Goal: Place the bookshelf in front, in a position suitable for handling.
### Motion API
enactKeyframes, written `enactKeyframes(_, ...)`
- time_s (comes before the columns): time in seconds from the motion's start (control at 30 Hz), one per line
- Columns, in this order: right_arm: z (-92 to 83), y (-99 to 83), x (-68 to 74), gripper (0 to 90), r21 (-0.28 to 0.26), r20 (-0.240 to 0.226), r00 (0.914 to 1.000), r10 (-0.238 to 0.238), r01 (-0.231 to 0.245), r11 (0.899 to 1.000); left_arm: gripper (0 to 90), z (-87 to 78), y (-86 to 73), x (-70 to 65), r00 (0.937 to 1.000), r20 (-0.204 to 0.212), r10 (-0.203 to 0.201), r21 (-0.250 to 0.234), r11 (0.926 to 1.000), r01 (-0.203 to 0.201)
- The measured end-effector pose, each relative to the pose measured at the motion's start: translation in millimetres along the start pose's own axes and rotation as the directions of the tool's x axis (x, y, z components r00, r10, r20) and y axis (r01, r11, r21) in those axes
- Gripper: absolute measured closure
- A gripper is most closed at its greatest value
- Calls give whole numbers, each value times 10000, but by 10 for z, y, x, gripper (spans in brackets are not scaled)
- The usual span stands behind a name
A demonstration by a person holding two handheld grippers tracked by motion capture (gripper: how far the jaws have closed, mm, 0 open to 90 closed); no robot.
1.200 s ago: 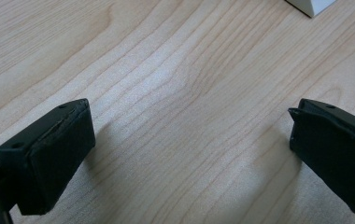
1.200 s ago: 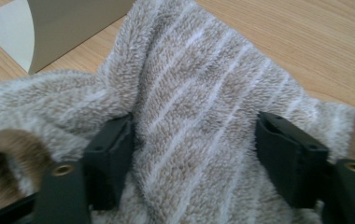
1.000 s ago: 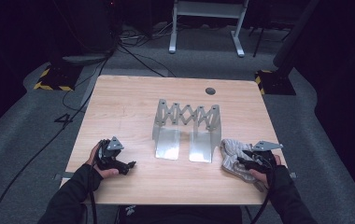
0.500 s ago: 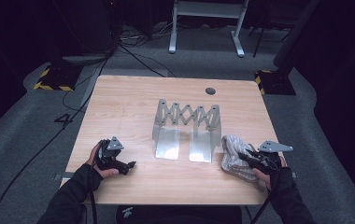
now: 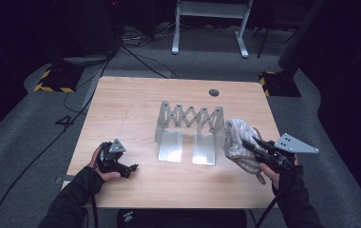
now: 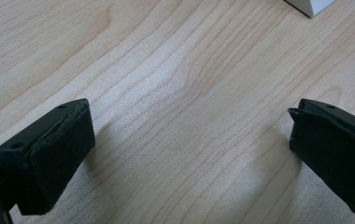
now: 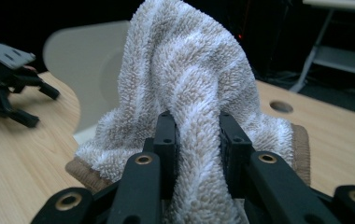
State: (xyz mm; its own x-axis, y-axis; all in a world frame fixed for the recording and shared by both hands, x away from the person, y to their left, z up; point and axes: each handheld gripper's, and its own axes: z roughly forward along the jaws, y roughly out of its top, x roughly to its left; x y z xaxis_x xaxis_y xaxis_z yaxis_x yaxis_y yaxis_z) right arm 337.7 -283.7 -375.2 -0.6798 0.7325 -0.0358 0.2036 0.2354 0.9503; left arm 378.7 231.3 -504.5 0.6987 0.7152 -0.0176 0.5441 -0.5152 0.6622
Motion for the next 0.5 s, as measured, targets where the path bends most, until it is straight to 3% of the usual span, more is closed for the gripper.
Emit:
enactKeyframes(0.13, 130, 229, 253, 732, -136, -520, 9983, -254, 247, 9996, 4, 0, 2, 5, 10000, 17, 42, 17, 10000, -42)
enactKeyframes(0.3, 304, 403, 493, 731, 19, -702, 9937, -874, 877, 9961, 4, 2, 1, 3, 10000, 18, 29, -13, 10000, -29)
enactKeyframes(0.43, 209, 638, 629, 731, -449, -857, 9894, -1173, 1137, 9925, 4, 1, 1, 3, 10000, 17, 22, 3, 10000, -22)
enactKeyframes(0.5, 196, 717, 724, 730, -428, -899, 9858, -1421, 1387, 9894, 4, 0, 2, 5, 10000, 1, 54, 13, 10000, -54)
